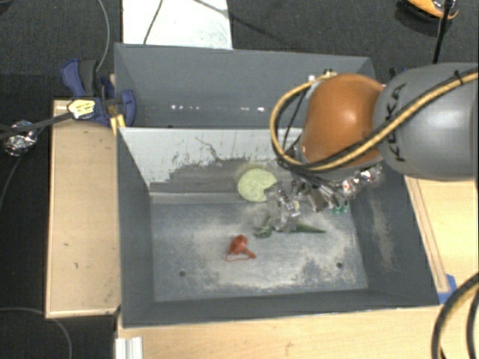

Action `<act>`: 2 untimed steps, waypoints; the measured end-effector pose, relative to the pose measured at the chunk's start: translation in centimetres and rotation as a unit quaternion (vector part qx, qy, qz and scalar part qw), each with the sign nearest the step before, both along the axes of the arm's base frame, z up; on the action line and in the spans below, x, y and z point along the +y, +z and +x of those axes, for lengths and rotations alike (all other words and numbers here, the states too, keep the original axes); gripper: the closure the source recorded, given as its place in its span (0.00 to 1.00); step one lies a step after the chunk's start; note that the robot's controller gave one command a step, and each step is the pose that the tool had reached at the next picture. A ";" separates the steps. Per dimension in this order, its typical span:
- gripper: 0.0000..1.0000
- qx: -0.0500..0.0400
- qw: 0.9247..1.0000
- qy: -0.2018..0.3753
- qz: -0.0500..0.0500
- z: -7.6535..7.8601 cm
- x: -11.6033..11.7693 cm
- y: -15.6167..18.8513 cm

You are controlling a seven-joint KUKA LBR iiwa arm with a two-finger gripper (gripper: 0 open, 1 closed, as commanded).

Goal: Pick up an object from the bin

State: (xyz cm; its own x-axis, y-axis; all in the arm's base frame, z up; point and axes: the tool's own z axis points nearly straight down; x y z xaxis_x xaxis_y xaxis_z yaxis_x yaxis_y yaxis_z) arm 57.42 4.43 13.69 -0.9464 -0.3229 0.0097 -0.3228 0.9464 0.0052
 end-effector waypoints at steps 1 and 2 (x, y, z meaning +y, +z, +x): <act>0.00 -0.003 1.000 -0.006 0.001 0.4 6.1 -0.4; 0.00 -0.004 1.000 -0.007 0.001 0.4 6.0 -0.3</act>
Offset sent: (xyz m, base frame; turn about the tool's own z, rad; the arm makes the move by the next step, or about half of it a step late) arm 0.0000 0.0000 0.0000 0.0000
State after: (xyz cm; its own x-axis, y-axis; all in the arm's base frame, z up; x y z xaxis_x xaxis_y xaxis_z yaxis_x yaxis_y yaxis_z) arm 57.85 10.46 13.40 -0.9511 -0.3088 0.0017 -0.3088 0.9511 0.0038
